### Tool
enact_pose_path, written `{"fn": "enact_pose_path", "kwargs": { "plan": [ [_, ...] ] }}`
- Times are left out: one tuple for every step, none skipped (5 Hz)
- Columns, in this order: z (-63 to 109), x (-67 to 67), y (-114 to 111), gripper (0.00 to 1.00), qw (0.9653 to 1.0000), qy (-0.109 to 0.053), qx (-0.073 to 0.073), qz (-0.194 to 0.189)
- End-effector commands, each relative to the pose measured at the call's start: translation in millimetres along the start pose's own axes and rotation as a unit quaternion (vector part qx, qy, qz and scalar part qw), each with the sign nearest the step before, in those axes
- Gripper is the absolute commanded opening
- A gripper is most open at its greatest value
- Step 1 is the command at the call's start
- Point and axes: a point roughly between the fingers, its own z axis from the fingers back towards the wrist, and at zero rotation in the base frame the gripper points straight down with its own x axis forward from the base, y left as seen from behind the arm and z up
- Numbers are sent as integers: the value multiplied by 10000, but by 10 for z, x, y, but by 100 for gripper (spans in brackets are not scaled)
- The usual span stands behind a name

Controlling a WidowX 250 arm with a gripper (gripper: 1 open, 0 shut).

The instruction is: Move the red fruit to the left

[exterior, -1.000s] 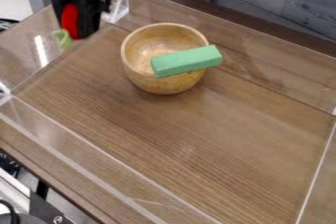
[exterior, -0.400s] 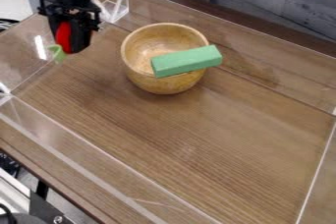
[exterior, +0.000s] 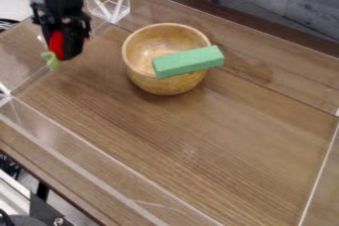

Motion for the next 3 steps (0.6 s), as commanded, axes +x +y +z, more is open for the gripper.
{"fn": "enact_pose_path", "kwargs": {
  "plan": [
    [-95, 127, 17, 0, 9998, -181, 92, -64],
    [-127, 212, -33, 0, 9997, -198, -9, 122],
    [-142, 282, -69, 100, 9992, -211, -118, 332]
  ]
}}
